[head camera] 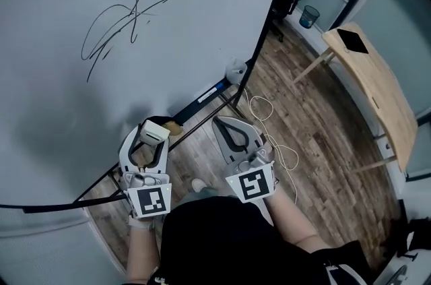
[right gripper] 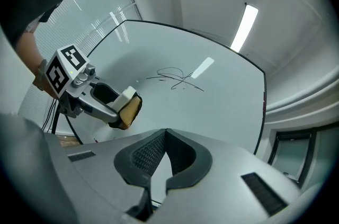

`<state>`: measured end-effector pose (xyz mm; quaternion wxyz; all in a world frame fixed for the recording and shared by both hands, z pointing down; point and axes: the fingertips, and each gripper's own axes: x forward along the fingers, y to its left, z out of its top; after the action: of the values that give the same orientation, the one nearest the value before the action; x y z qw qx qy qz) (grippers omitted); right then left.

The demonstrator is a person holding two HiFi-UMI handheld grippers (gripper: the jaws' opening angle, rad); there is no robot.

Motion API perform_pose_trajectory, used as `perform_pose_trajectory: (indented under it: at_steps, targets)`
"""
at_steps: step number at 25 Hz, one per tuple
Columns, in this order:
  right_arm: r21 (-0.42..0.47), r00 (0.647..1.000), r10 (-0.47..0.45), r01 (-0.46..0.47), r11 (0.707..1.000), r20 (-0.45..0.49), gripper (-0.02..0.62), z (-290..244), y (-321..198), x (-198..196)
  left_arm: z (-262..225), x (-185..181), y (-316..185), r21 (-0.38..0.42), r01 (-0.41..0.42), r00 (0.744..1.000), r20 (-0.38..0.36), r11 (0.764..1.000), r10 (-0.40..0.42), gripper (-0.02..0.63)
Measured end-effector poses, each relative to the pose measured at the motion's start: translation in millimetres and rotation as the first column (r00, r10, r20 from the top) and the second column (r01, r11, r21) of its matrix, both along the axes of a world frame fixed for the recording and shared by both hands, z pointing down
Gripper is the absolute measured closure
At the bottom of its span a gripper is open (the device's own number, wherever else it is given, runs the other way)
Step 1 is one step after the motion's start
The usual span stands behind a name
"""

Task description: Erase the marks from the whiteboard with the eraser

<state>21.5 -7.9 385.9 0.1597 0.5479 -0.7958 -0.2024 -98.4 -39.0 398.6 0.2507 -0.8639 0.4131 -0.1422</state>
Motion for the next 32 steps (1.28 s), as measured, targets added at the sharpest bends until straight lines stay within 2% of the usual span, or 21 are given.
perform_pose_trajectory:
  at_steps: [7, 10, 12, 13, 14, 15, 16, 23, 24, 27, 29, 32]
  targets:
    - [0.027, 0.993, -0.114, 0.114, 0.993, -0.003, 0.569, -16, -70, -23, -22, -37, -48, 0.055, 0.169, 0.985, -0.022, 0.984, -0.169, 0.339]
    - [0.036, 0.984, -0.179, 0.179, 0.983, 0.004, 0.57, -21, -89, -41, -33, -59, -56, 0.075, 0.258, 0.966, -0.035, 0.963, -0.256, 0.339]
    - [0.039, 0.974, -0.229, 0.228, 0.973, 0.002, 0.569, -23, -100, -55, -41, -76, -59, 0.072, 0.329, 0.942, -0.092, 0.942, -0.322, 0.339]
    - [0.038, 0.967, -0.256, 0.255, 0.966, 0.004, 0.569, -24, -105, -62, -44, -86, -59, 0.041, 0.375, 0.916, -0.167, 0.926, -0.364, 0.339]
    - [0.038, 0.959, -0.284, 0.284, 0.958, 0.006, 0.569, -26, -109, -68, -46, -96, -59, -0.005, 0.423, 0.875, -0.257, 0.906, -0.41, 0.339]
    - [0.04, 0.949, -0.314, 0.314, 0.949, 0.009, 0.569, -27, -113, -75, -49, -106, -59, -0.041, 0.462, 0.833, -0.322, 0.886, -0.45, 0.339]
    - [0.042, 0.939, -0.345, 0.344, 0.938, 0.01, 0.569, -29, -117, -82, -53, -114, -58, -0.054, 0.495, 0.803, -0.353, 0.867, -0.481, 0.339]
    - [0.03, 0.845, -0.532, 0.532, 0.846, 0.046, 0.569, -42, -137, -115, -87, -145, -54, -0.021, 0.684, 0.657, -0.418, 0.729, -0.628, 0.339]
    - [0.029, 0.83, -0.555, 0.554, 0.832, 0.055, 0.569, -43, -138, -118, -92, -148, -53, -0.008, 0.708, 0.638, -0.423, 0.707, -0.644, 0.339]
    - [0.044, 0.786, -0.614, 0.612, 0.789, 0.069, 0.57, -51, -139, -123, -103, -156, -51, 0.081, 0.765, 0.613, -0.396, 0.639, -0.684, 0.339]
    - [0.05, 0.767, -0.638, 0.636, 0.77, 0.067, 0.569, -53, -139, -123, -110, -157, -53, 0.102, 0.794, 0.584, -0.398, 0.599, -0.707, 0.339]
    - [0.05, 0.745, -0.664, 0.662, 0.748, 0.071, 0.57, -55, -139, -119, -118, -153, -58, 0.098, 0.821, 0.544, -0.436, 0.563, -0.717, 0.339]
